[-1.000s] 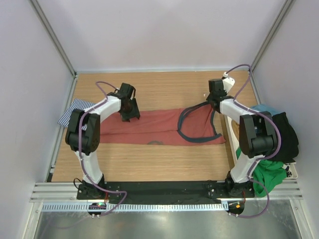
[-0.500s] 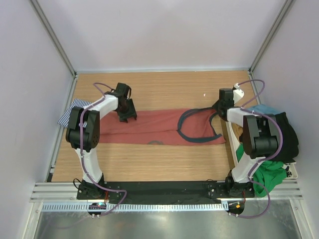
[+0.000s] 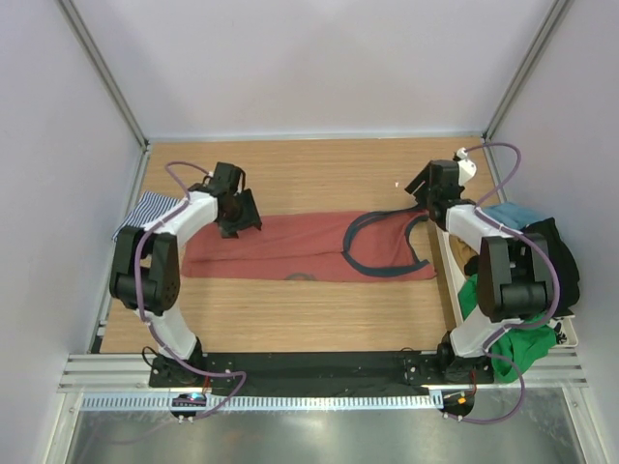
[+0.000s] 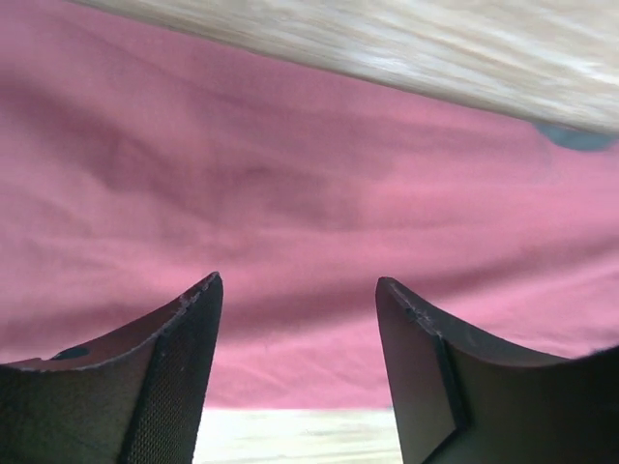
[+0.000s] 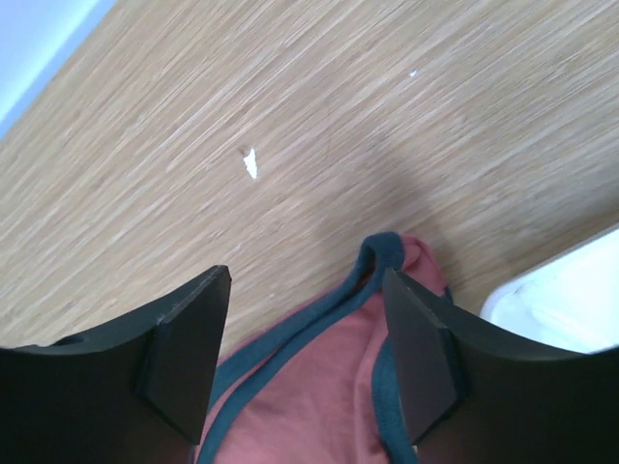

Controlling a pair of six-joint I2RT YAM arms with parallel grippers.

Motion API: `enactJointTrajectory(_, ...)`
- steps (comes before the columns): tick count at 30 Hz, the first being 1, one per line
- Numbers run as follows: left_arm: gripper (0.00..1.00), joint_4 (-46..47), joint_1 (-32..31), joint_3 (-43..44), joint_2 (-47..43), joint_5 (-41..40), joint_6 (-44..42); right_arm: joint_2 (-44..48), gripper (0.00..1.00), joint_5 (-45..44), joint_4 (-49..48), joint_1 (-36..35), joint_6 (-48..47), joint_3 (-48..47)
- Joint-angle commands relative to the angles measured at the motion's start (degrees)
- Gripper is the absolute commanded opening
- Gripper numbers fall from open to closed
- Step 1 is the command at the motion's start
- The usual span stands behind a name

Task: Fold and stack the tank tops

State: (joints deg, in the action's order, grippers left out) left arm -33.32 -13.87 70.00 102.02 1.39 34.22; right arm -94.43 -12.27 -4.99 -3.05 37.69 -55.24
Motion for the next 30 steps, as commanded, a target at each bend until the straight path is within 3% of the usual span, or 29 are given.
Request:
enactJointTrajectory(1,0.68,2.55,-0.37,-1.17,-7.51,-0.95,1.46,4.08,0.73,-0.73,10.33,-2.31,-1.22,-4.25)
enactJointTrajectory(2,0.7,2.91,-0.37,-1.7,-8.67,-3.04,1.81,4.26,0.74,-1.78,14.88,-2.83,-1.57,-4.61)
enactJointTrajectory(4,0.87,4.05,-0.28,-4.06,-11.13,-4.19,2.6,4.87,0.75,-3.8,20.35,-5.02,-1.04,-6.1)
enactJointTrajectory(5,0.99,4.92,0.15,-4.86,-13.49,-4.72,3.65,5.31,0.8,-6.33,24.9,-5.91,0.09,-6.19)
enactJointTrajectory(6,1.0,5.72,0.51,-5.91,-14.56,-4.73,4.19,5.57,0.89,-9.14,27.73,-6.87,1.58,-6.63)
enactJointTrajectory(9,0.99,8.97,2.79,-10.57,-19.46,-4.12,6.9,8.03,1.0,-17.22,36.97,-11.27,8.24,-6.2)
enactJointTrajectory(13,0.99,11.79,6.04,-17.16,-25.54,-3.5,9.11,13.21,1.0,-16.4,41.12,-14.79,14.85,-0.6)
enactJointTrajectory(18,1.0,9.33,7.28,-18.58,-29.33,-4.46,9.38,24.37,0.98,-13.92,41.12,-17.08,24.69,10.03)
enactJointTrajectory(21,1.0,8.54,7.36,-19.37,-30.21,-4.29,9.99,29.11,0.89,-10.85,36.73,-17.69,28.04,16.11)
enactJointTrajectory(23,0.99,8.19,7.36,-19.81,-31.17,-4.11,10.43,29.31,0.85,-9.53,35.06,-18.22,28.49,17.45)
enactJointTrajectory(30,0.99,6.69,7.28,-19.28,-33.2,-4.02,10.52,23.34,0.87,-7.59,30.23,-19.19,27.43,19.73)
